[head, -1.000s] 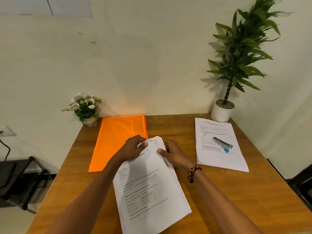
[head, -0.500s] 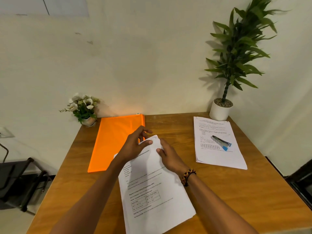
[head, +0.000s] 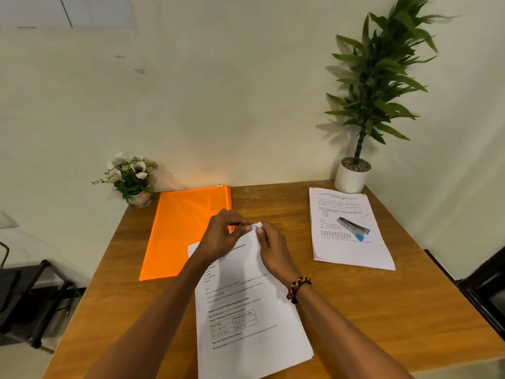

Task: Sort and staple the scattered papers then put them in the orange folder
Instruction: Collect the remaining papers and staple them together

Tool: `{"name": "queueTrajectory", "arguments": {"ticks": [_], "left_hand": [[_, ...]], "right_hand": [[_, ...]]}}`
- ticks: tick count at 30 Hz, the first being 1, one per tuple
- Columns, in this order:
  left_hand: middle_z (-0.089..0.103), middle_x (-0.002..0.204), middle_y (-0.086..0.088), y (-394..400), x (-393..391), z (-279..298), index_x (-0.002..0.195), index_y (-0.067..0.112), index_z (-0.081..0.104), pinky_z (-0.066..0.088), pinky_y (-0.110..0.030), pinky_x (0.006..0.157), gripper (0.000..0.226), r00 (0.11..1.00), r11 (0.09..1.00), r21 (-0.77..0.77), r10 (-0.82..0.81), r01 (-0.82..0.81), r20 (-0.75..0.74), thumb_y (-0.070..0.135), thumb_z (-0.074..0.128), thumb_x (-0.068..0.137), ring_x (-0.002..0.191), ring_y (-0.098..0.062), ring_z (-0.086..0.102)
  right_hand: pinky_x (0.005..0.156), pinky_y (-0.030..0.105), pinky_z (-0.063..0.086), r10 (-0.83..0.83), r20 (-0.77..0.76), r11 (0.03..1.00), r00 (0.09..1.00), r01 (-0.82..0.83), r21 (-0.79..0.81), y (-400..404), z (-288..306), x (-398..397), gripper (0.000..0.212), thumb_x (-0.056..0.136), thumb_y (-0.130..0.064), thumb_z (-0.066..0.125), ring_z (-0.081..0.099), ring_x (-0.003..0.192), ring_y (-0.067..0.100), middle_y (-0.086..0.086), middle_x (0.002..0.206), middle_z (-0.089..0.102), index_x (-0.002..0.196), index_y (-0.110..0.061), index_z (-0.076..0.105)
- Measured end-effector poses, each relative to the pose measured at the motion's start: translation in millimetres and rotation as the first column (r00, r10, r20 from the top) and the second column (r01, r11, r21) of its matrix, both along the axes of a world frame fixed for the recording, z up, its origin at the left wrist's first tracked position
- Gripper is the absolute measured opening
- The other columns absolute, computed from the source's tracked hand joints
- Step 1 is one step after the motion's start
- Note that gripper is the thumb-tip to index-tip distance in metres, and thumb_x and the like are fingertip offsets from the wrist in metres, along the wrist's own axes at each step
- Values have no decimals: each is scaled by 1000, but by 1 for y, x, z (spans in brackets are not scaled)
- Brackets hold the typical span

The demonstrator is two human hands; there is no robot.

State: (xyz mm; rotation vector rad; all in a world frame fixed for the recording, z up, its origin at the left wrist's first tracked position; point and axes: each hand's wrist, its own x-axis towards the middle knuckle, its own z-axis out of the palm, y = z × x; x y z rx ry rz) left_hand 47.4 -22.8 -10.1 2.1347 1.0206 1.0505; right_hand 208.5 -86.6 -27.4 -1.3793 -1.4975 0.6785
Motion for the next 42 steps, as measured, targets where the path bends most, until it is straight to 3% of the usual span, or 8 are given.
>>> {"name": "queueTrajectory", "arguments": {"ticks": [12, 18, 24, 27, 31, 34, 38, 42], "left_hand": [[74, 90, 14, -8, 8, 11, 97, 23, 79, 47, -12, 71, 10, 999, 995, -99, 3, -8, -49, 30, 73, 91, 89, -3, 65], [74, 79, 10, -1, -22, 0, 82, 25, 75, 47, -26, 62, 22, 981, 980, -181, 50, -85, -186, 45, 72, 89, 75, -7, 67], [78, 109, -3, -20, -20, -13, 121, 14, 70, 60, -37, 83, 30, 958, 757, -644, 95, 107, 271, 30, 65, 96, 106, -25, 73], [76, 116, -1, -35, -2, -15, 126, 22, 62, 60, -32, 80, 28, 943, 710, -681, 76, 177, 324, 35, 52, 103, 106, -20, 73], [74, 120, -5, -39, 20, -16, 132, 21, 56, 61, -48, 87, 31, 889, 718, -670, 164, 190, 427, 33, 51, 104, 106, -26, 73], [74, 119, -8, -36, 31, -13, 132, 18, 56, 62, -50, 84, 31, 858, 762, -640, 263, 96, 441, 29, 54, 103, 101, -26, 75], [75, 116, -10, -34, 37, 1, 130, 14, 60, 62, -49, 83, 30, 825, 806, -581, 251, 111, 506, 27, 52, 104, 103, -31, 74], [72, 120, -15, -27, 38, 22, 132, 9, 60, 61, -47, 87, 36, 782, 757, -607, 219, 241, 583, 28, 54, 102, 109, -34, 71]], "right_hand": [[64, 20, 48, -199, -178, 943, 964, 238, 233, -11, 8, 5, 6, 98, -14, 66, 61, 78, 11, -9, 84, 66, 93, -16, 66], [65, 21, 44, -320, -291, 919, 902, 370, 137, -7, 2, 44, 19, 95, -6, 66, 55, 73, 9, -2, 78, 62, 83, -20, 61], [67, 25, 40, -414, -332, 889, 847, 455, 52, -12, -4, 74, 24, 94, 2, 64, 46, 69, 6, -1, 73, 53, 80, -14, 54], [73, 31, 47, -446, -351, 879, 824, 476, 0, -15, -11, 79, 18, 94, 0, 65, 51, 74, 11, 6, 79, 57, 84, -11, 55], [84, 39, 52, -478, -373, 858, 795, 513, -5, -22, -14, 83, 16, 97, -3, 63, 58, 83, 14, 7, 85, 61, 87, -13, 54], [90, 37, 54, -406, -452, 906, 794, 414, -87, -25, -6, 90, 10, 98, -13, 65, 63, 93, 4, -1, 96, 66, 98, -9, 56], [101, 54, 53, -157, -606, 965, 780, -9, -261, -33, 16, 106, 44, 88, -19, 77, 65, 120, 31, 7, 128, 70, 128, -13, 62], [85, 31, 59, -107, -557, 947, 824, -86, -309, -31, 37, 109, 27, 92, -8, 71, 69, 101, 13, -2, 117, 72, 109, -26, 59]]}}
